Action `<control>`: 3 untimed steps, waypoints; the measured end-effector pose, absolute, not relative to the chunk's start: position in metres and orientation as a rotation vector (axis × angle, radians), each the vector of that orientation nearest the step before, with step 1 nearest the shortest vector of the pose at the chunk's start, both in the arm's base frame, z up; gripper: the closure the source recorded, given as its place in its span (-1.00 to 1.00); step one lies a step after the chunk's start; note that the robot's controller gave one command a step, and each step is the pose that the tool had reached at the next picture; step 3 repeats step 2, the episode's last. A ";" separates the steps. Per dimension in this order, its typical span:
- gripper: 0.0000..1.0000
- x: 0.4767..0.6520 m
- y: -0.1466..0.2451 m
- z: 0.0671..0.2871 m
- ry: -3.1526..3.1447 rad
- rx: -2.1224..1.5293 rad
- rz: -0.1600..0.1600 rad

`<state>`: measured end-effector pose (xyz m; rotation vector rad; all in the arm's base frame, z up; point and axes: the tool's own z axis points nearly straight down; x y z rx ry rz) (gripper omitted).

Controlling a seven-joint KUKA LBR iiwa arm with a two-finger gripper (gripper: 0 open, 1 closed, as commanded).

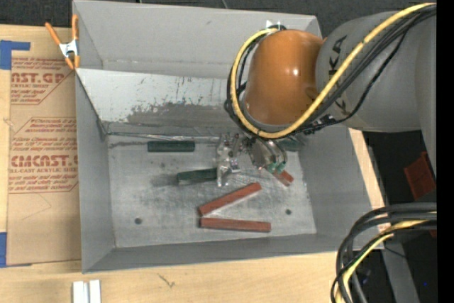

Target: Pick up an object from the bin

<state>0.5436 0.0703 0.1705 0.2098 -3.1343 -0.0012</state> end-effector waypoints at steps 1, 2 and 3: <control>1.00 0.544 0.070 0.171 -3.134 0.209 -0.002; 1.00 0.540 0.065 0.259 -3.134 0.254 -0.001; 1.00 0.540 0.065 0.259 -3.134 0.254 -0.001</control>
Offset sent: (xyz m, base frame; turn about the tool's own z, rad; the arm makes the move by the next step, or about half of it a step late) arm -0.0040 -0.0059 0.0887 -0.0275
